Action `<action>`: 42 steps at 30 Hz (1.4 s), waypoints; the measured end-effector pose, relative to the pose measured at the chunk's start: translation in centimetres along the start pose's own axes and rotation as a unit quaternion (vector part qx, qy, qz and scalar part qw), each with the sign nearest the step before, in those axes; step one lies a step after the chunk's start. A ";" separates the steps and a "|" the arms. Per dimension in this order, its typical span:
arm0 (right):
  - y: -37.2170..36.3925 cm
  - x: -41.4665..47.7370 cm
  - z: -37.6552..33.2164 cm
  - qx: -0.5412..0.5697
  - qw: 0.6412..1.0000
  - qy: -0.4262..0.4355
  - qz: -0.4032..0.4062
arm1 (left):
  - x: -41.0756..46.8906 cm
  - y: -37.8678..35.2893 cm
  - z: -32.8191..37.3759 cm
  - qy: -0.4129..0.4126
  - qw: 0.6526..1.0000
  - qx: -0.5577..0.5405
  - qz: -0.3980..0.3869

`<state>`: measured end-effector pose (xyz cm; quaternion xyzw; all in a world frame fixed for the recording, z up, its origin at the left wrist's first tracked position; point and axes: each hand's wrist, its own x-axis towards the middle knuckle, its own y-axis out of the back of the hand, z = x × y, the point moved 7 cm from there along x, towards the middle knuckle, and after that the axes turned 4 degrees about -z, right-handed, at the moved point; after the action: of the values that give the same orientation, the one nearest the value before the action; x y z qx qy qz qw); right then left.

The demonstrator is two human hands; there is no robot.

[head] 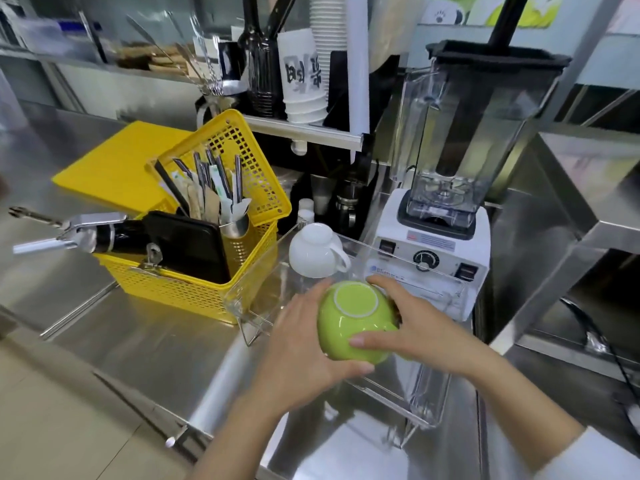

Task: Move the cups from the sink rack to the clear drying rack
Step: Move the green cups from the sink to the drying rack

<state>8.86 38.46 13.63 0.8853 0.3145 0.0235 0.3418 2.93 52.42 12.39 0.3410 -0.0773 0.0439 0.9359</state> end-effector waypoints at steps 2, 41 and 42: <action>0.5 -0.7 0.9 -0.028 1.000 -0.014 -0.003 | 0.1 -0.9 1.0 -0.020 0.999 0.026 -0.014; 13.3 -17.9 16.8 -0.015 0.966 -0.077 0.245 | 1.3 -17.8 20.6 -0.239 0.957 0.063 -0.150; 13.9 -19.1 18.1 -0.012 0.963 -0.089 0.254 | 1.2 -19.7 21.4 -0.246 0.953 0.059 -0.165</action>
<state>5.76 8.92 11.72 0.9304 0.0469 0.0343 0.3619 4.34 23.58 16.31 0.4036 -0.2449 -0.1914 0.8605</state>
